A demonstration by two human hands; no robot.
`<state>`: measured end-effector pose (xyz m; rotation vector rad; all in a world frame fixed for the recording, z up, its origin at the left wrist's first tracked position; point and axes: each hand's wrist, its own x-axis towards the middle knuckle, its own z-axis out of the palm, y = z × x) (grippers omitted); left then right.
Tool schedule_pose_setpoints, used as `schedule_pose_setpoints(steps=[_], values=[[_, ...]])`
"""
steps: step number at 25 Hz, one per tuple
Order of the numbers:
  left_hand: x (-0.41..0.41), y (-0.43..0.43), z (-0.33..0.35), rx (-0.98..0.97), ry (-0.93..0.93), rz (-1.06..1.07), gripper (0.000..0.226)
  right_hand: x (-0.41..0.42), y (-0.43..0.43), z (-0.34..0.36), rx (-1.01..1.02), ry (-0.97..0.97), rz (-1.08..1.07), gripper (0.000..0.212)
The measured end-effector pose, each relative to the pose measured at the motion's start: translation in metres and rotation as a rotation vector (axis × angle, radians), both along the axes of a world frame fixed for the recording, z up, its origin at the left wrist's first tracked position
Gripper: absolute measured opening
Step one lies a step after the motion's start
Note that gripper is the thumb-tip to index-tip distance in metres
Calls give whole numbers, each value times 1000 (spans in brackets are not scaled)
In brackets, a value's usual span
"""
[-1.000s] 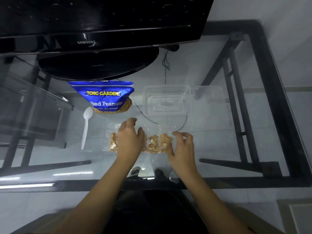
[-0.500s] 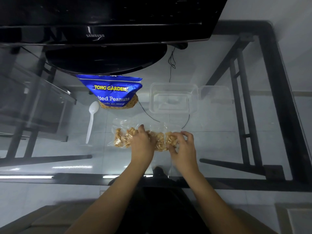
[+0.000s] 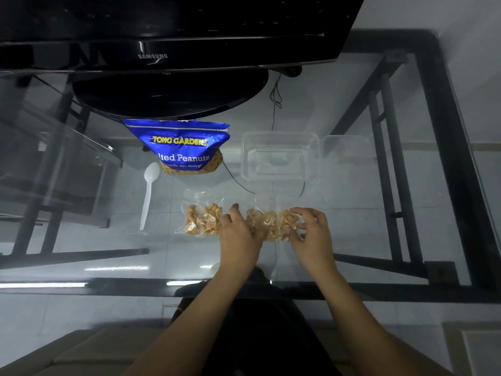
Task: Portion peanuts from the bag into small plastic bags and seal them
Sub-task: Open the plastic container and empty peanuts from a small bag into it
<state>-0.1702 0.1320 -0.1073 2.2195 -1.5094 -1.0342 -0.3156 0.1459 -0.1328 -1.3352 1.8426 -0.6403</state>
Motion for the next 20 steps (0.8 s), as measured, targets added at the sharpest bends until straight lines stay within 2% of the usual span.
schedule_pose_setpoints(steps=[3,6,8,14,17,20], values=[[-2,-8,-5,112,157,133,62,3,0,-2,-14,-50,-11,45],[2,-11,-6,33,111,-10,32,4,3,-5,-52,-73,3,40],[3,-11,-3,15,140,-34,24,8,5,-6,-91,-82,5,37],[7,-31,27,-42,523,106,20,5,-17,33,-226,-293,-41,41],[-2,-79,41,-149,557,66,25,-8,-72,60,-244,-208,-21,39],[-17,-124,36,-137,453,75,19,-15,-123,57,-159,-53,-17,39]])
